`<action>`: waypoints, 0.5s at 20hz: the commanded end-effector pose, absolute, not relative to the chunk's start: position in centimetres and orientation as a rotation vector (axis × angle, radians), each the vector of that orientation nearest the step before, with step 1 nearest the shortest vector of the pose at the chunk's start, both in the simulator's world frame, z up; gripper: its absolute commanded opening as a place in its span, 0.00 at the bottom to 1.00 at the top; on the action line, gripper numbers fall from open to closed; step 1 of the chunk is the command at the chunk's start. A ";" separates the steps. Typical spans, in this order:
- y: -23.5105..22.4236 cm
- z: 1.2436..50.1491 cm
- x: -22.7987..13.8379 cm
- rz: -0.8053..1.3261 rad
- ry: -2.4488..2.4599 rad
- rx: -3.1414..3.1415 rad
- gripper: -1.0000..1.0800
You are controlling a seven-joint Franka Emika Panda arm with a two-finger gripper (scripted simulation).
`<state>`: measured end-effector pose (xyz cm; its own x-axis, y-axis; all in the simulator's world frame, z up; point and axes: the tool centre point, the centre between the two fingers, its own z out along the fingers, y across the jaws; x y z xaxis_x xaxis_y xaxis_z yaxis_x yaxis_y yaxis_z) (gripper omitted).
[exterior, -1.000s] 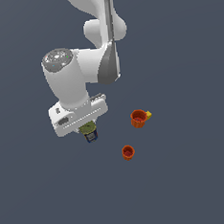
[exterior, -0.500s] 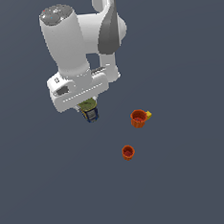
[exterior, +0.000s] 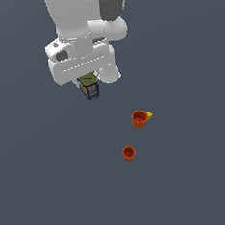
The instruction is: Pick up a designated object from a clutter of objects.
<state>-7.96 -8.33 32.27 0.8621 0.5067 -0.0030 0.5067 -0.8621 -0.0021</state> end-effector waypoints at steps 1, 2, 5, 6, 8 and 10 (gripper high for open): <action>-8.0 34.1 -9.2 0.001 -0.825 -3.032 0.00; -7.9 34.7 -9.6 0.001 -0.825 -3.032 0.00; -7.6 36.3 -10.8 0.001 -0.825 -3.032 0.00; -7.6 36.7 -11.1 0.001 -0.825 -3.032 0.00; -7.4 37.6 -11.7 0.001 -0.825 -3.032 0.00; -7.3 38.3 -12.2 0.001 -0.825 -3.032 0.00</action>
